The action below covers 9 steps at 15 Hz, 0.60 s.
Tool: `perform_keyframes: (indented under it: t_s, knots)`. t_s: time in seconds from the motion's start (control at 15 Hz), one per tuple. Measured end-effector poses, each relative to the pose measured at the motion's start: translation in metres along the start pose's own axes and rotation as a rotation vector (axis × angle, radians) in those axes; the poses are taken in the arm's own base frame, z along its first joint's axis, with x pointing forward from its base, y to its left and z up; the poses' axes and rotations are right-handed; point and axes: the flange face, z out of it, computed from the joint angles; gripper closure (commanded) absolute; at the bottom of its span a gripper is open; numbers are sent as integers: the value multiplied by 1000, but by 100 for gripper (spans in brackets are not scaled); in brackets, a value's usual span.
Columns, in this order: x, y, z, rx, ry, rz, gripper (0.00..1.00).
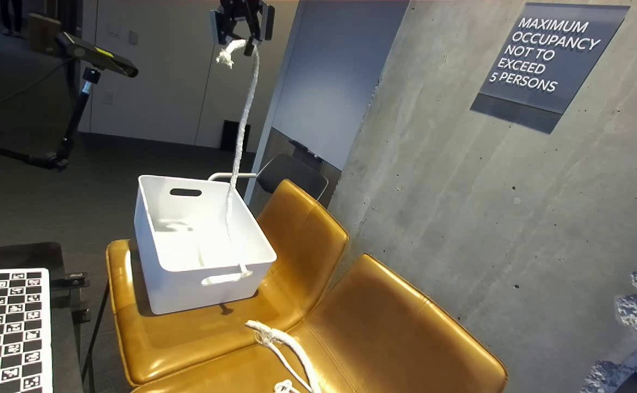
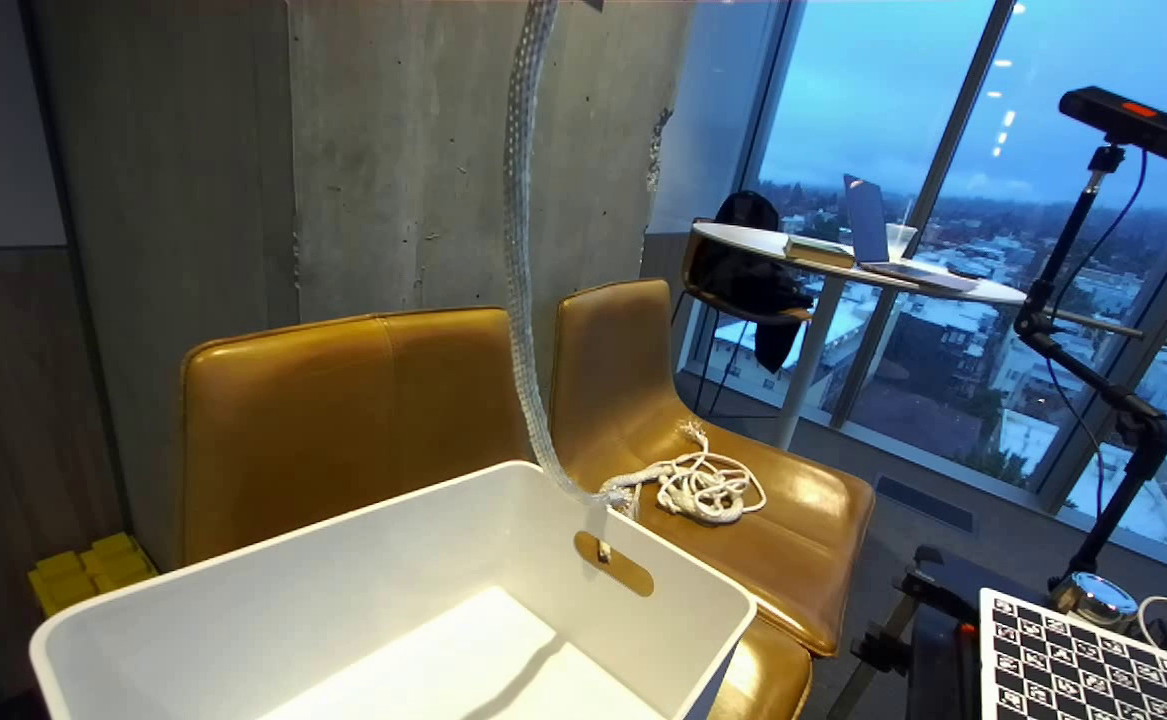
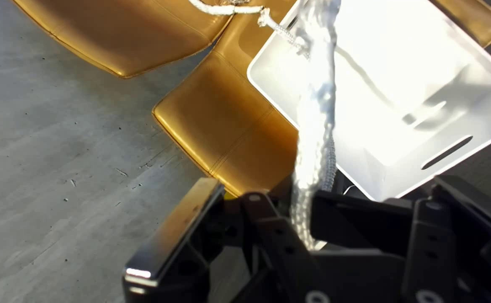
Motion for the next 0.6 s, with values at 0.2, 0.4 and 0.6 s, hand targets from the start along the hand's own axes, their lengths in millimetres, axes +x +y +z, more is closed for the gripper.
perform_keyframes:
  t_s: [0.2,0.4,0.6]
  knots:
    - [7,-9,18,15,-25,-19,100]
    - [14,-20,41,31,-56,-39,100]
    - [16,-29,72,53,-99,-52,73]
